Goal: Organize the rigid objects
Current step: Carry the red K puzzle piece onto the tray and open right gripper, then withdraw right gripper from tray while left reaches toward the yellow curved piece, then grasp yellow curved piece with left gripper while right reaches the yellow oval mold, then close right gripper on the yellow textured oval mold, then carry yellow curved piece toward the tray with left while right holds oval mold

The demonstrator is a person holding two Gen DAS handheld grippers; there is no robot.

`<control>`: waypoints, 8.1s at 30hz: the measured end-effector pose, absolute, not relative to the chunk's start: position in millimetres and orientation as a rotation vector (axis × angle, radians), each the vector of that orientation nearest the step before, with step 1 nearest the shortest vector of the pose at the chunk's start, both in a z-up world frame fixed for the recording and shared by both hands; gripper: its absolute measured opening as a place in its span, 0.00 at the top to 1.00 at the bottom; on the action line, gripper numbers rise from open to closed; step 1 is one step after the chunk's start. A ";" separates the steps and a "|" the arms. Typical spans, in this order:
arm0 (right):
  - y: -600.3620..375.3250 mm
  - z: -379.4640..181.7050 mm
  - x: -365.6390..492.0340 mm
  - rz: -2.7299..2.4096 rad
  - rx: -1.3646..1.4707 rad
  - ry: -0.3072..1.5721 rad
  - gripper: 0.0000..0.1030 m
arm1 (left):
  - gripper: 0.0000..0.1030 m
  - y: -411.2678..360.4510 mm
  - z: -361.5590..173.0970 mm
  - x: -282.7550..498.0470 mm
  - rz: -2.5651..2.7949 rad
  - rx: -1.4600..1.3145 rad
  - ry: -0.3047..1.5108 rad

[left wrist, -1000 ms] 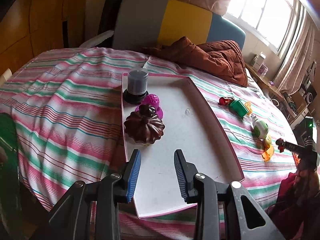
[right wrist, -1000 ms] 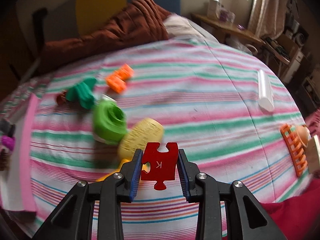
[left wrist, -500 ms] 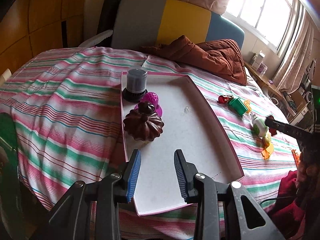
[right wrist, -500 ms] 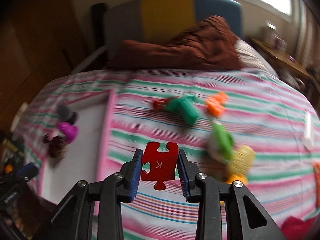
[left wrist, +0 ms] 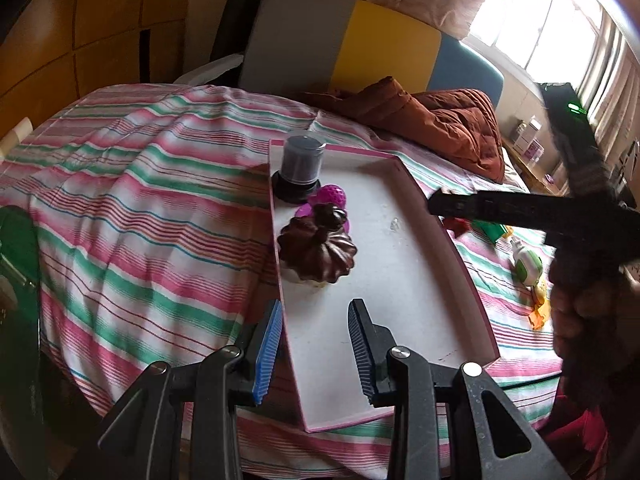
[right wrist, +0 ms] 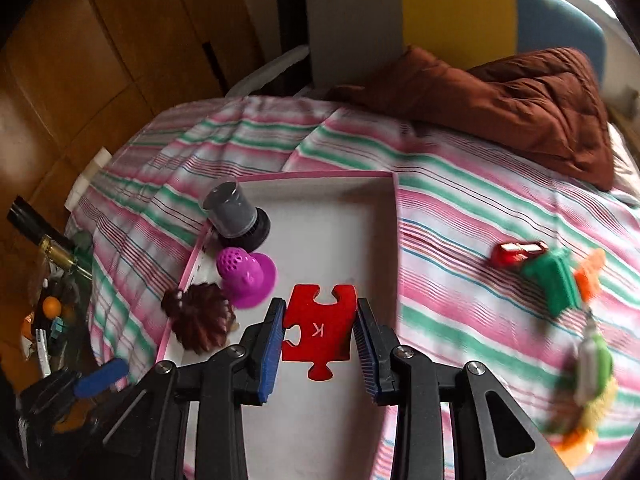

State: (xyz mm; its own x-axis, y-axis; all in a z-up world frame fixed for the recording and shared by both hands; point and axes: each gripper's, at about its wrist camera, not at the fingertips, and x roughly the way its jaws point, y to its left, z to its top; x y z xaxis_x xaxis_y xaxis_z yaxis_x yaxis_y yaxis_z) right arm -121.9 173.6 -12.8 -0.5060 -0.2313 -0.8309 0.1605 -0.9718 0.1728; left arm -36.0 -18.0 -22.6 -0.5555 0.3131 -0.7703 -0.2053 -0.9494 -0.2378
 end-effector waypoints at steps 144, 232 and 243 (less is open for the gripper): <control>505.6 -79.0 -16.1 -2.778 1.721 -1.365 0.16 | 0.74 261.3 -77.1 43.4 1.865 -1.068 0.393; 437.2 -80.5 -31.5 -2.836 1.844 -0.044 0.56 | 0.74 118.9 -12.7 -10.8 2.304 -1.178 0.057; 438.2 -81.3 -32.5 -2.836 1.844 -0.013 0.56 | 0.74 59.5 -28.5 -41.8 2.358 -1.309 -0.126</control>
State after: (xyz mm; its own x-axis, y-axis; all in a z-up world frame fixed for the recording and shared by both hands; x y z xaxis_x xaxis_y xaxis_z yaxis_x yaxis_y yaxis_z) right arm -32.5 438.2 -81.3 -0.3856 0.1959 -0.9016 -0.2039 -0.9711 -0.1238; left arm -41.8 59.5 -28.5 -0.4563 0.4166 -0.7863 -0.3301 -0.8998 -0.2852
